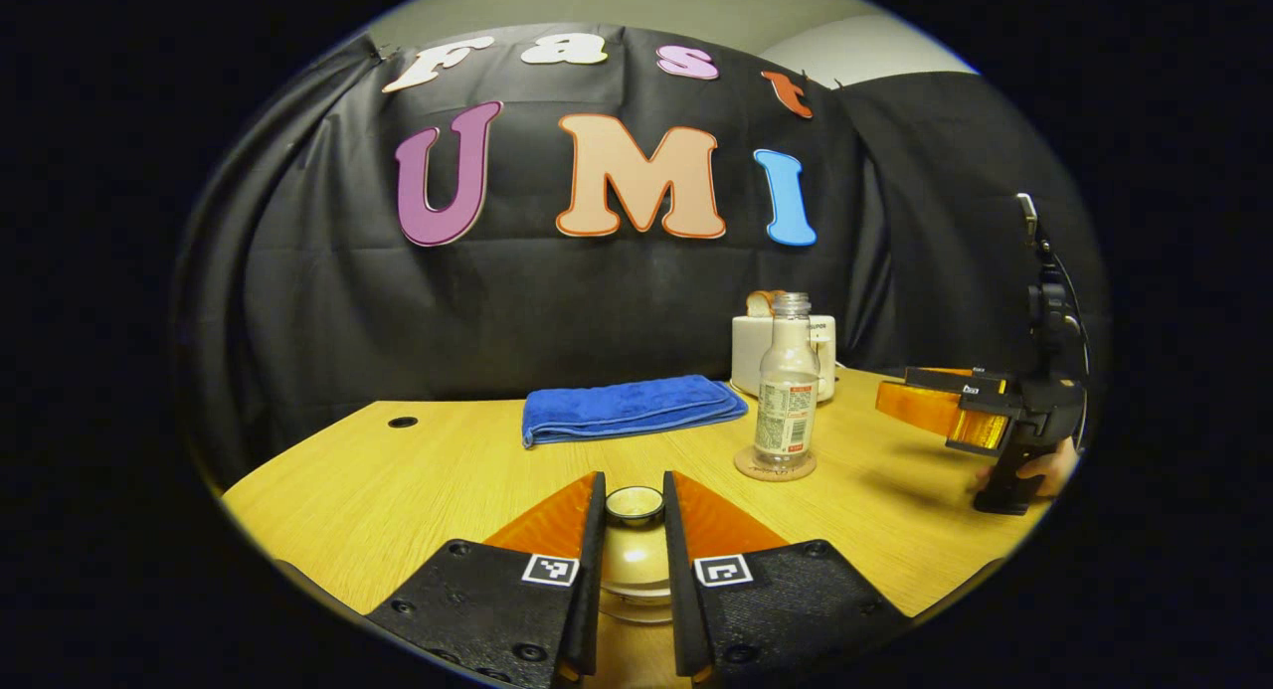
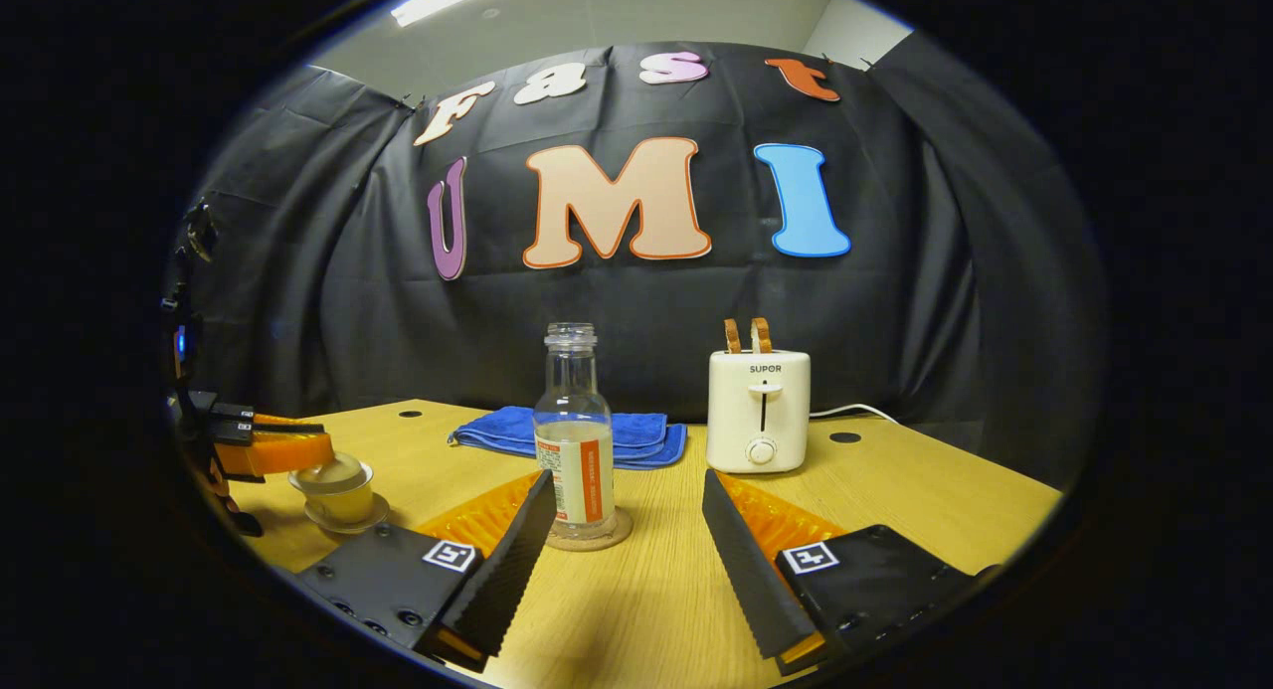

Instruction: Open the teacup lid with one hand, grasp the water bottle and pour water into the teacup with the other hand; after pouring, place the water bottle on the coaster and then close the teacup lid.

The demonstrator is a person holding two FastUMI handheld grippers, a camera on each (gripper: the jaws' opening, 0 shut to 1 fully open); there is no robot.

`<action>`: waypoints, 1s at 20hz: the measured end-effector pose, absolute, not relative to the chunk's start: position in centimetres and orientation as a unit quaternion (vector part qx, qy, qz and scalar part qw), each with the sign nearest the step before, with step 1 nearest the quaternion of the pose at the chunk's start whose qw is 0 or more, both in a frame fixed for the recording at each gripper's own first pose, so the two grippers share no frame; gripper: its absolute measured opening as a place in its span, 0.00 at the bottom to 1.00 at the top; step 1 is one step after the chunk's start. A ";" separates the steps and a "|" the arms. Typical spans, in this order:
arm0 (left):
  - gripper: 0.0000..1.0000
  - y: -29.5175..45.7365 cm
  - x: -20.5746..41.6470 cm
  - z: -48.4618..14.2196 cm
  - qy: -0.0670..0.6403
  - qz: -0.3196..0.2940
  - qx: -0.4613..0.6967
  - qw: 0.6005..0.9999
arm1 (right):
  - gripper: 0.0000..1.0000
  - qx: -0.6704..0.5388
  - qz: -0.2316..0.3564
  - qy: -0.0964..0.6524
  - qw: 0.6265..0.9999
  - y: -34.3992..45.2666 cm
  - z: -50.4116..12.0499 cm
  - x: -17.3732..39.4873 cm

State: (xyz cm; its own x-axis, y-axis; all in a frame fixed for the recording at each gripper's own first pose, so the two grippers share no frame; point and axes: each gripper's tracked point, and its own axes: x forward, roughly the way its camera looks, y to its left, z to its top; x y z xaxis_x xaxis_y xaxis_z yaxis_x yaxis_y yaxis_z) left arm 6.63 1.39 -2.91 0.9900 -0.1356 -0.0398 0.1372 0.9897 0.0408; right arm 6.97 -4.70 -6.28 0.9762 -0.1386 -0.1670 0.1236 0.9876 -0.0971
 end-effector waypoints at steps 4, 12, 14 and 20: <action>0.28 1.0 6.8 -3.4 0.036 -0.076 0.032 0.996 | 0.95 -0.043 -0.065 0.087 0.993 -5.0 -6.2 6.6; 0.31 1.0 6.5 -3.3 0.036 -0.076 0.032 0.996 | 0.91 -0.043 -0.067 0.087 0.993 -5.4 -6.1 6.1; 0.33 1.3 6.5 -3.1 0.030 -0.072 0.028 0.997 | 0.91 -0.043 -0.068 0.087 0.993 -5.4 -6.1 6.1; 0.71 2.0 5.5 -2.6 0.011 -0.056 0.015 0.998 | 0.95 -0.044 -0.079 0.086 0.992 -5.8 -6.0 6.1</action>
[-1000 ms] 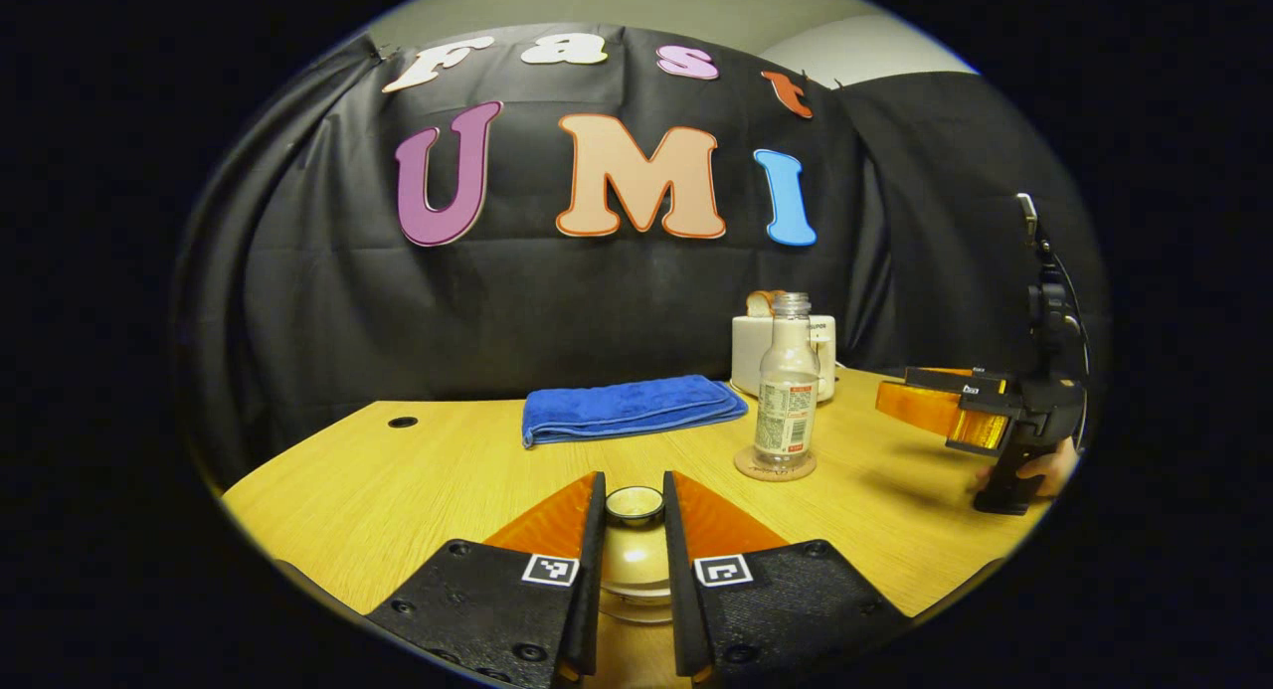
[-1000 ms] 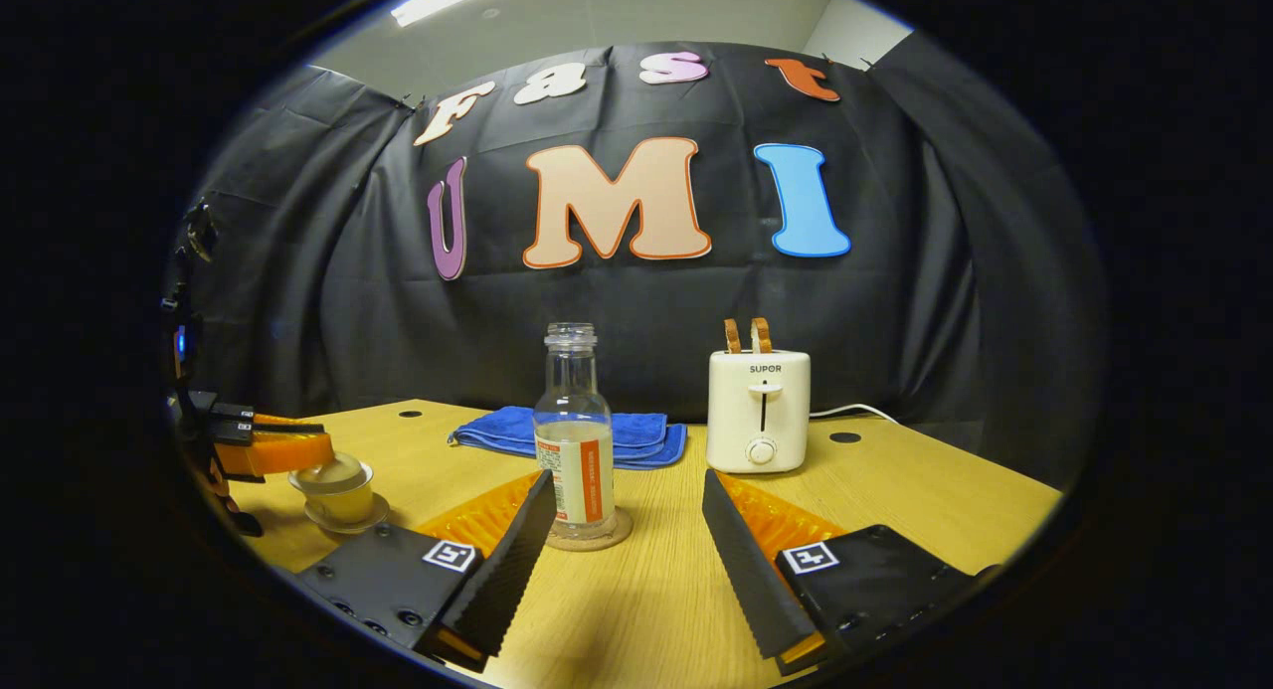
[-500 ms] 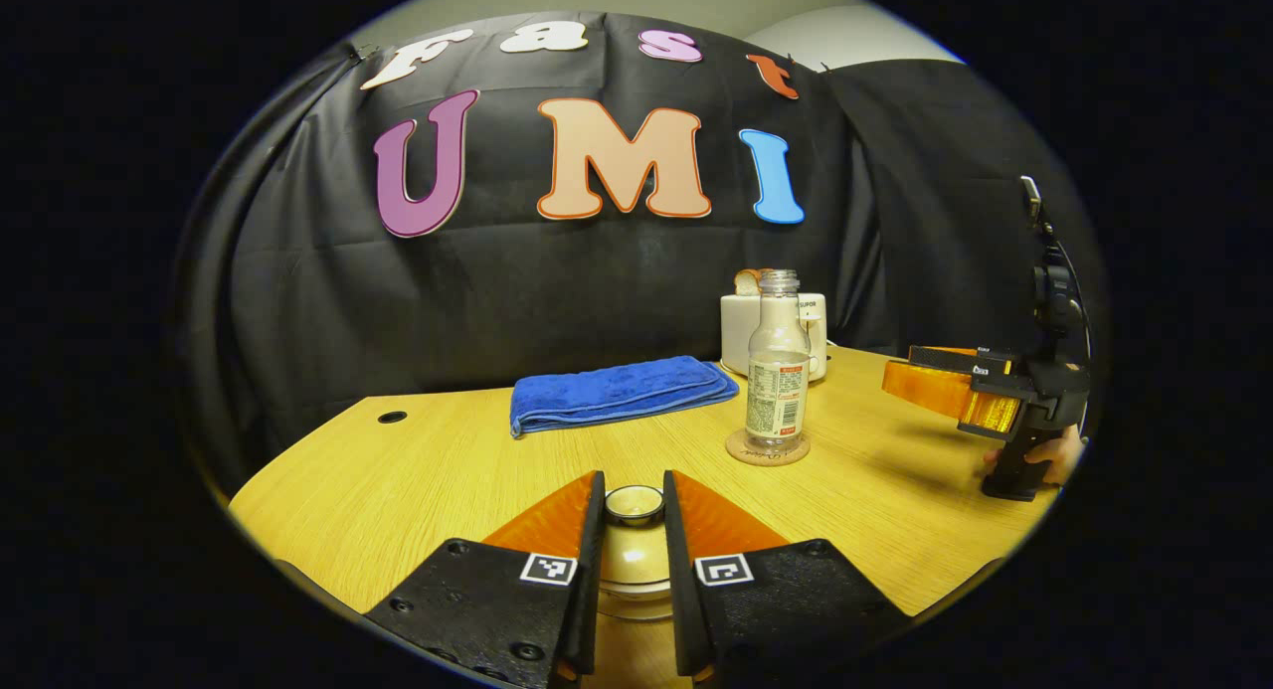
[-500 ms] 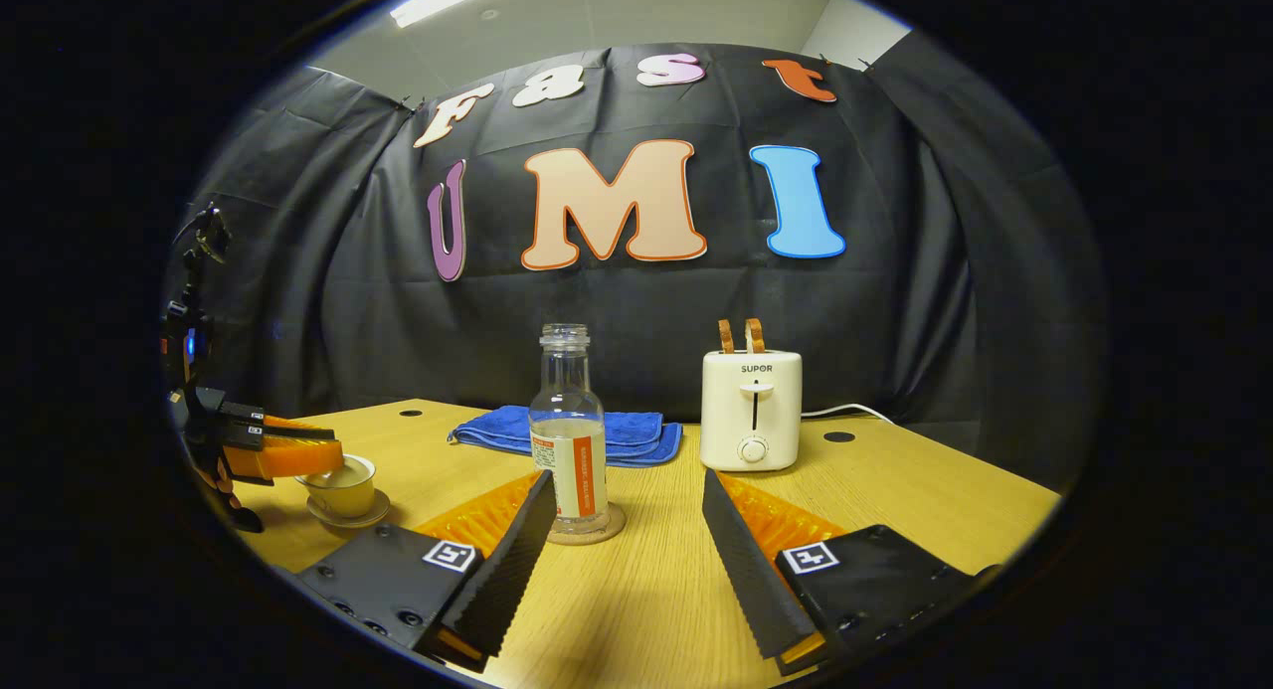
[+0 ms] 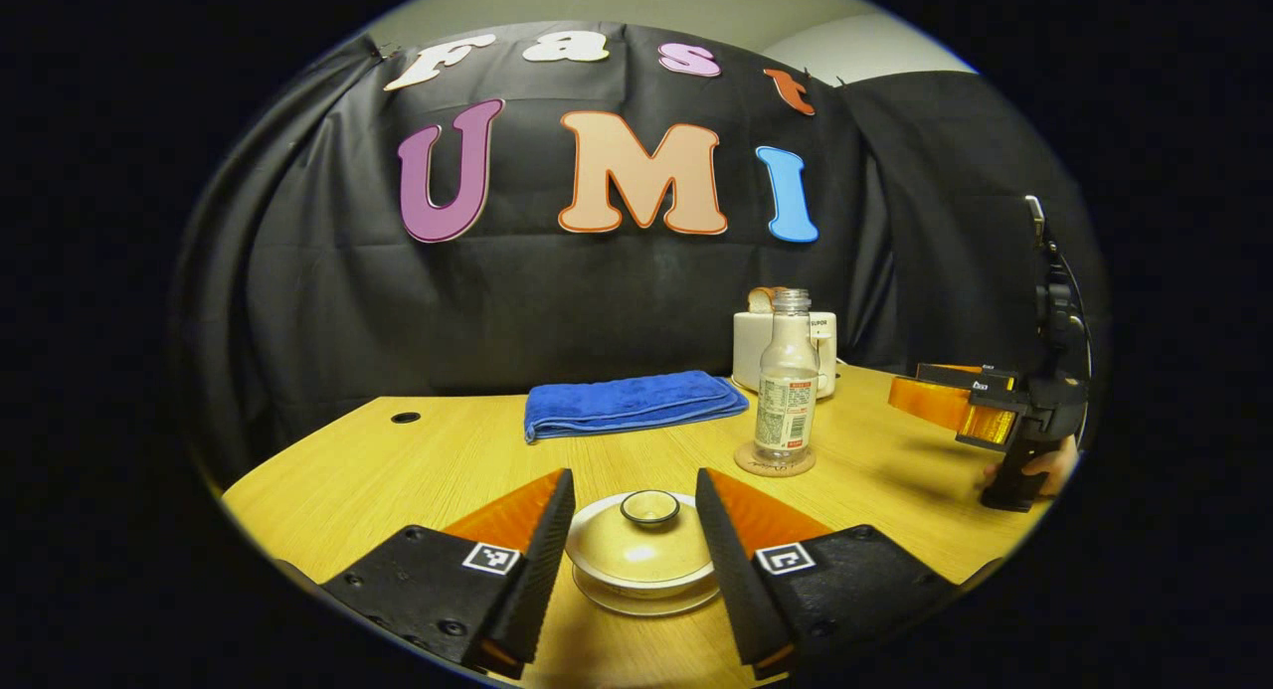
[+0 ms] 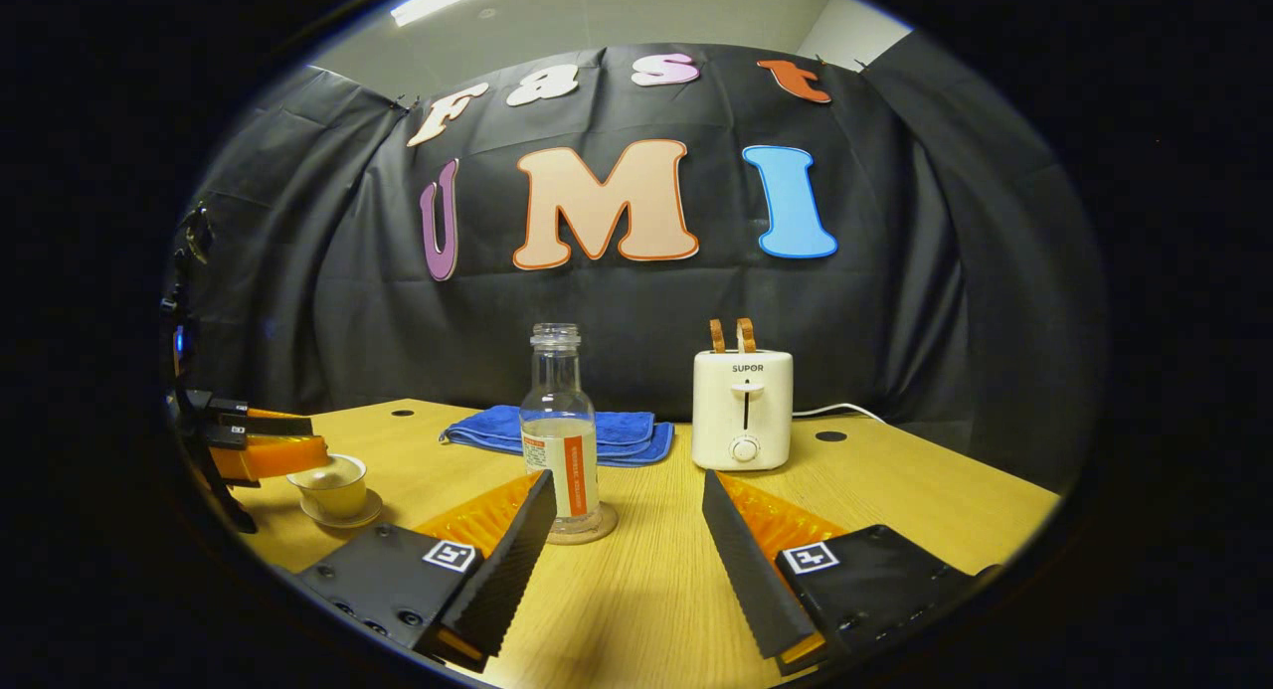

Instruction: Open the teacup lid with one hand, grasp the water bottle and pour water into the teacup with the other hand; after pouring, place the water bottle on the coaster and then close the teacup lid.

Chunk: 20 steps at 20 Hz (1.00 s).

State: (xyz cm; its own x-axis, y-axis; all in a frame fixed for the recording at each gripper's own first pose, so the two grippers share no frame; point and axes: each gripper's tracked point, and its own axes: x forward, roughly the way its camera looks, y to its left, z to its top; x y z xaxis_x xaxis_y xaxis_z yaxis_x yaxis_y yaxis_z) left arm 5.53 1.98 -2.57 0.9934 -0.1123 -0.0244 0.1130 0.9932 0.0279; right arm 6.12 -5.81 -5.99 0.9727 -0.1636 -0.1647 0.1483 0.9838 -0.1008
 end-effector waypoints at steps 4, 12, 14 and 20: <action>0.89 3.1 4.1 -1.7 -0.014 -0.035 0.002 0.999 | 0.91 -0.045 -0.089 0.085 0.991 -6.3 -5.9 5.8; 0.94 5.5 2.7 -1.5 -0.026 0.021 0.004 0.999 | 0.95 -0.048 -0.112 0.081 0.989 -6.9 -5.4 4.1; 0.94 7.2 2.0 -1.5 -0.026 0.051 0.004 0.998 | 0.91 -0.049 -0.117 0.081 0.989 -7.0 -5.3 3.6; 0.94 10.2 0.9 -1.7 -0.024 0.132 0.004 0.991 | 0.99 -0.056 -0.170 0.075 0.981 -9.0 -4.8 1.8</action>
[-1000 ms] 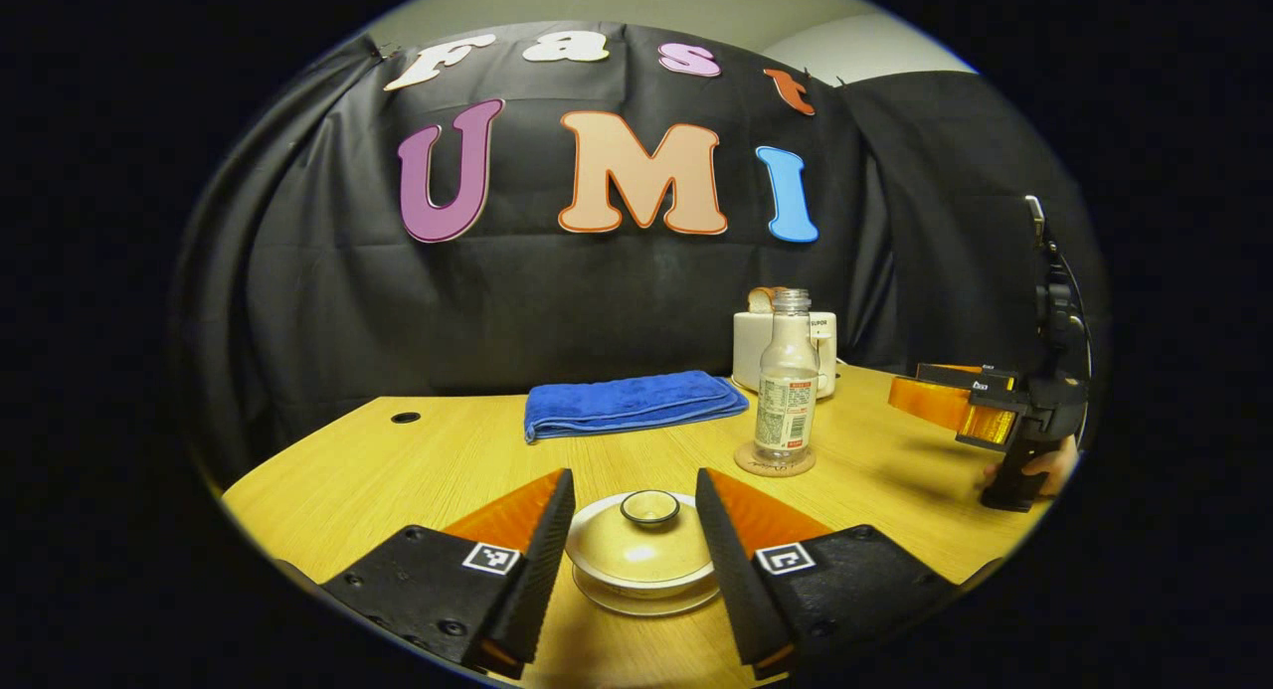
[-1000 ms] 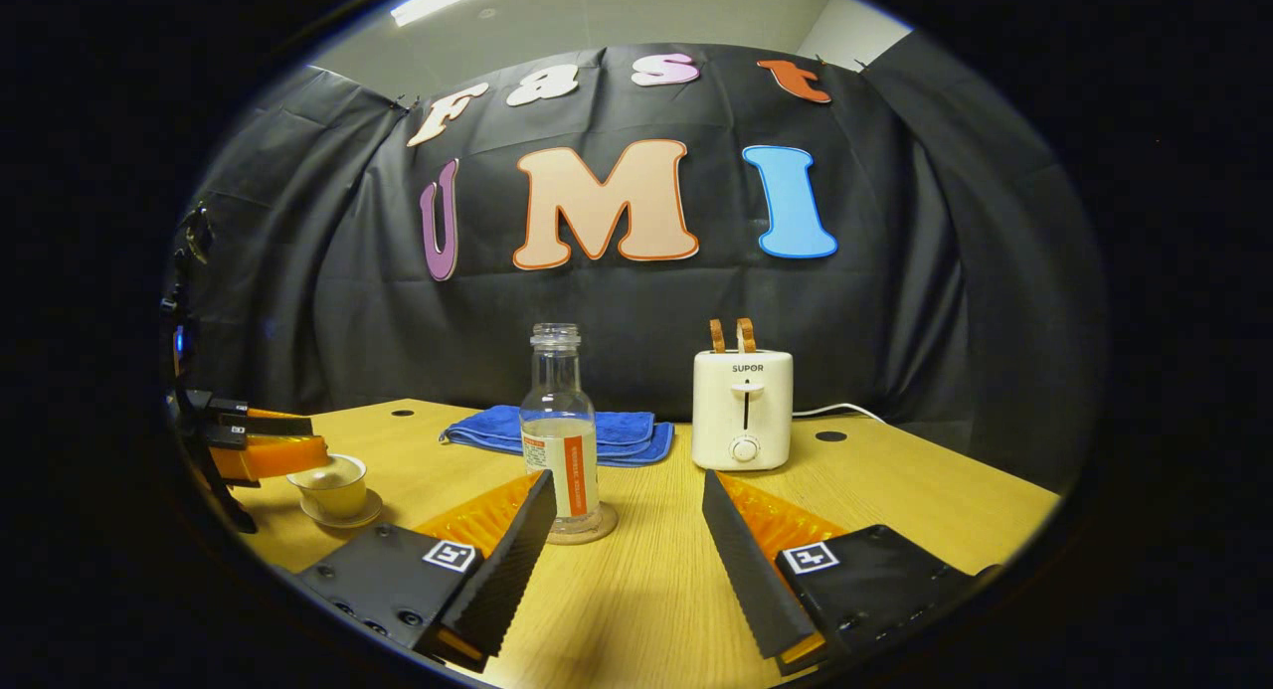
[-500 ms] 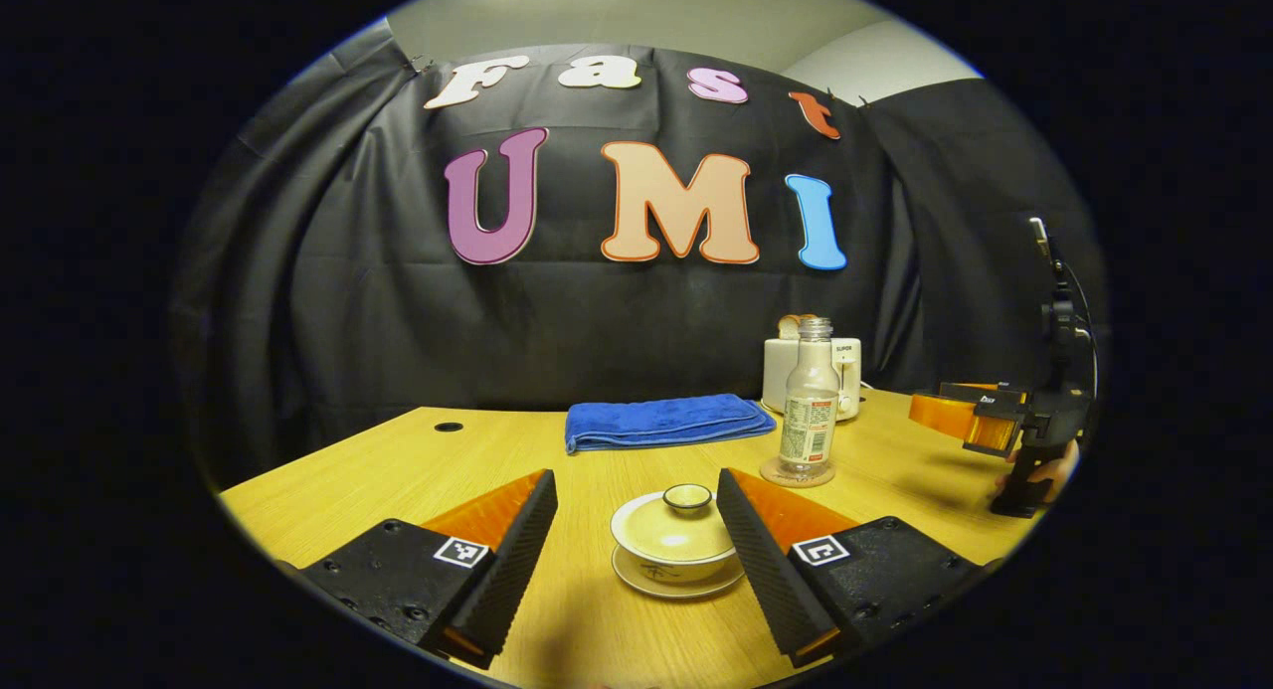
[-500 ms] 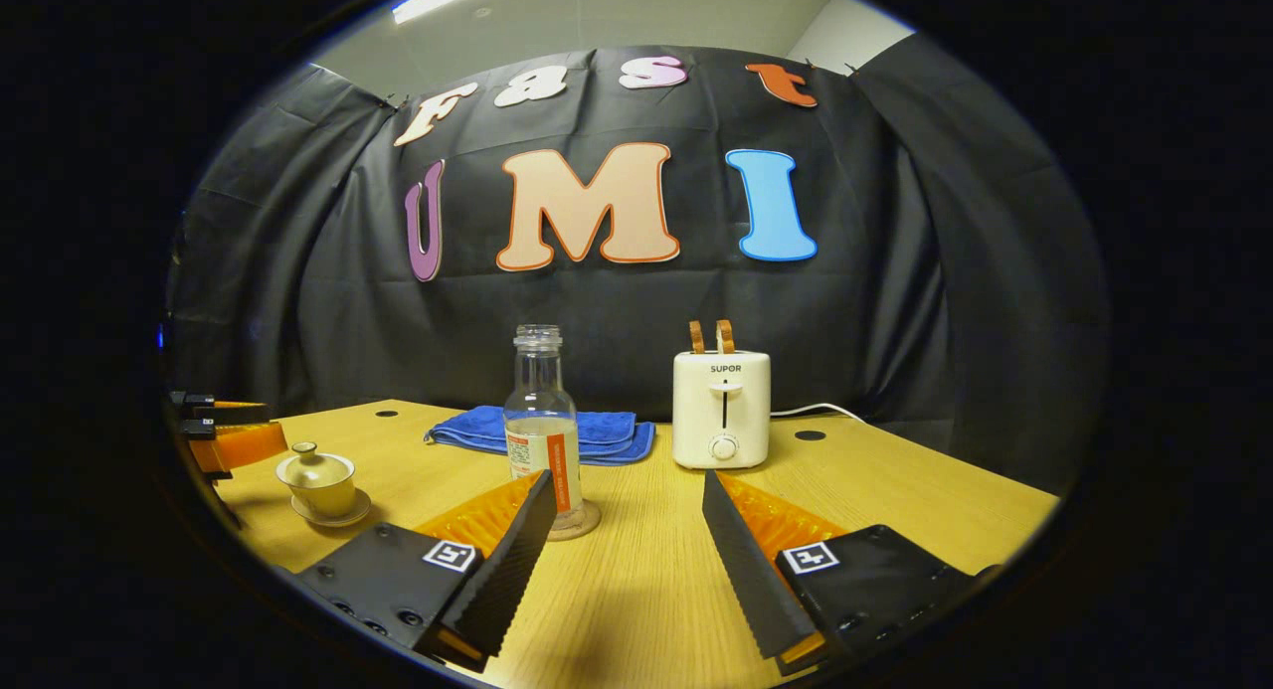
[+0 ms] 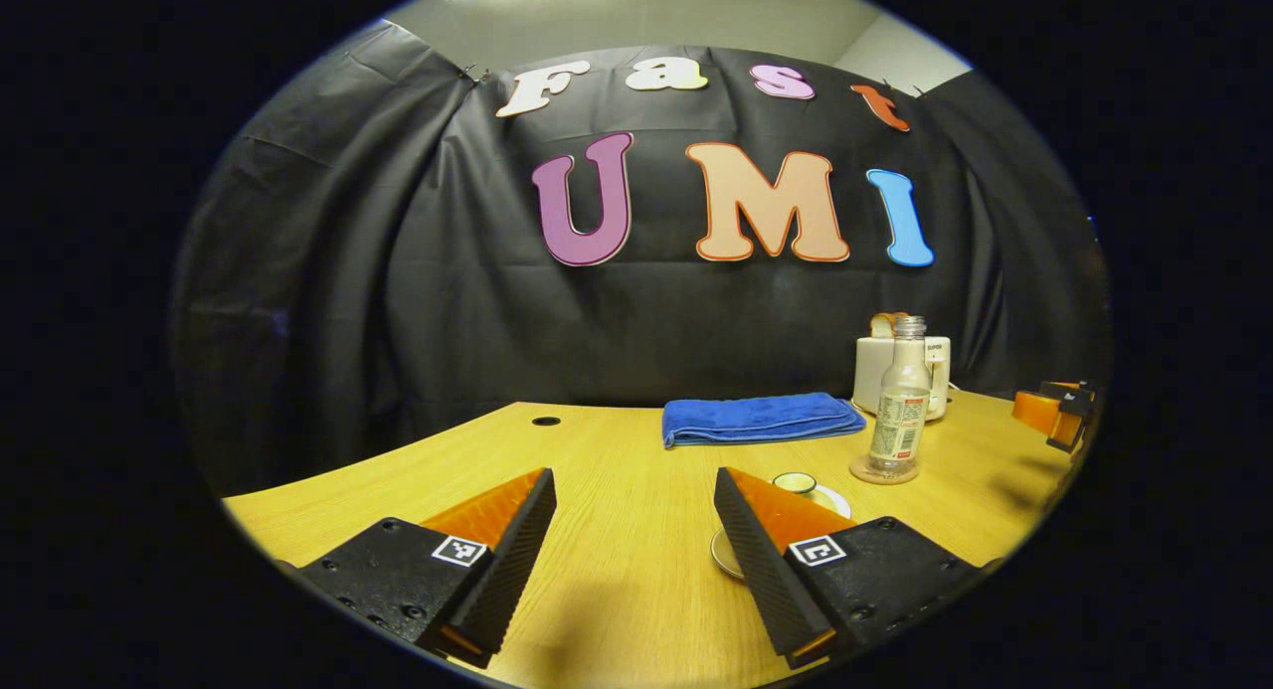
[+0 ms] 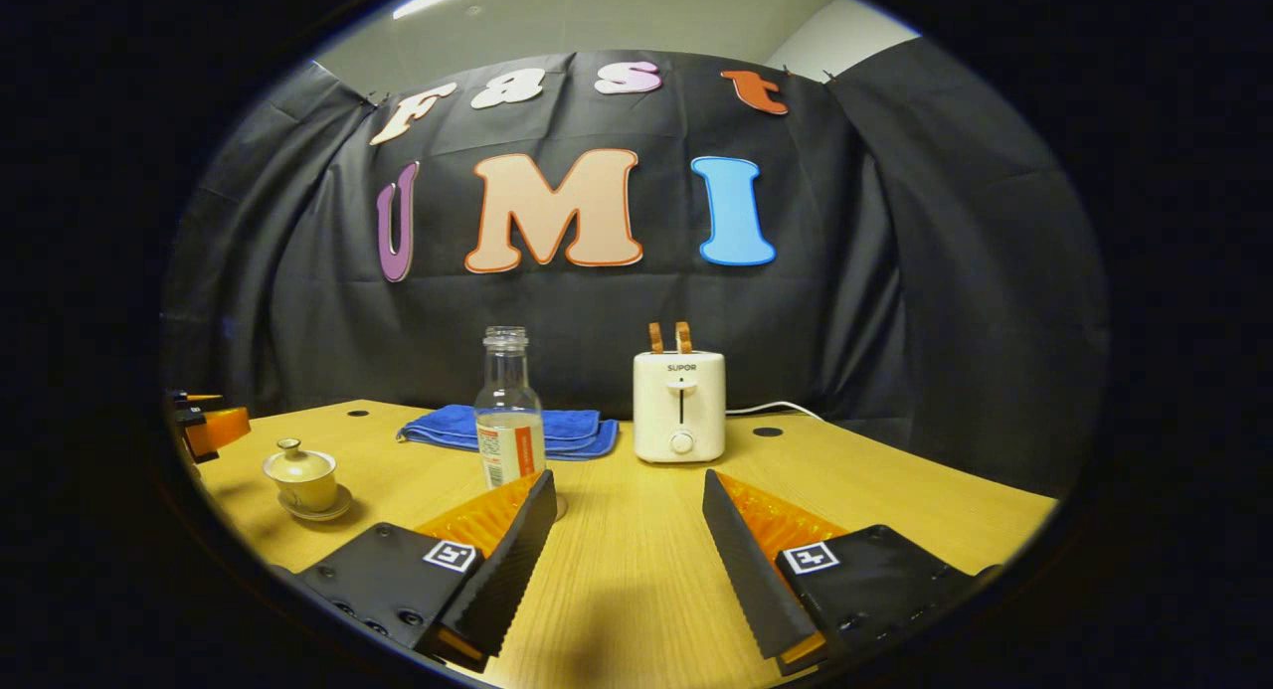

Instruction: Open the teacup lid with one hand, grasp the water bottle and pour water into the teacup with the other hand; after pouring, place the water bottle on the coaster and then close the teacup lid.

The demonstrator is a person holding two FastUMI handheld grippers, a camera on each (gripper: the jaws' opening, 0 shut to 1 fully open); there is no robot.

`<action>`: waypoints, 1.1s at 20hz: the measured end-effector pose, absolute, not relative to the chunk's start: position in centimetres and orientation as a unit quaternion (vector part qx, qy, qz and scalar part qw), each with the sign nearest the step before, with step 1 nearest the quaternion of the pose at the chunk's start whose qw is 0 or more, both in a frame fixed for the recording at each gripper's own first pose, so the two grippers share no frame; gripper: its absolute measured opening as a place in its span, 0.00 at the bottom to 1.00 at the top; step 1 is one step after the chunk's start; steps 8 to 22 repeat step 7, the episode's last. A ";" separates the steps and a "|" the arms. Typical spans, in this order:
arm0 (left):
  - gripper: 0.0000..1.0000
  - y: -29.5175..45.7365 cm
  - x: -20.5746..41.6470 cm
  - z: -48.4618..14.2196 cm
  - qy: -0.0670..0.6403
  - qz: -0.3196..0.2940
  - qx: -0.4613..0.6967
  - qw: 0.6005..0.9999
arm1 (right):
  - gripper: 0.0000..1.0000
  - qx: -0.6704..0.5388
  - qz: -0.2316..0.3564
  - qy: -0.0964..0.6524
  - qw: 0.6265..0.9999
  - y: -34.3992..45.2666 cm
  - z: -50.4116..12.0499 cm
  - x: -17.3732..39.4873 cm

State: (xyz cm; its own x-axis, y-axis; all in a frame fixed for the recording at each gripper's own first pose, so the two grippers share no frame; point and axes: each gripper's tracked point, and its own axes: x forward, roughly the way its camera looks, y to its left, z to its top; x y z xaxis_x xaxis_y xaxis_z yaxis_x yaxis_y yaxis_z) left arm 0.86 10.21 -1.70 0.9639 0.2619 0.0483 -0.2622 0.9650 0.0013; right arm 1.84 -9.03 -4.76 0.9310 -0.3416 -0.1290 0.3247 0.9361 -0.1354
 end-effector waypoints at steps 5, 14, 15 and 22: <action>0.93 10.5 0.9 -1.7 -0.025 0.141 0.004 0.990 | 0.91 -0.057 -0.174 0.076 0.980 -9.1 -4.7 1.6; 0.93 10.5 0.8 -1.7 -0.025 0.142 0.004 0.990 | 0.94 -0.057 -0.174 0.076 0.980 -9.1 -4.7 1.6; 0.93 10.5 0.8 -1.7 -0.025 0.142 0.004 0.990 | 0.94 -0.057 -0.174 0.076 0.980 -9.1 -4.7 1.6; 0.93 10.5 0.8 -1.7 -0.025 0.142 0.004 0.990 | 0.94 -0.057 -0.174 0.076 0.980 -9.1 -4.7 1.6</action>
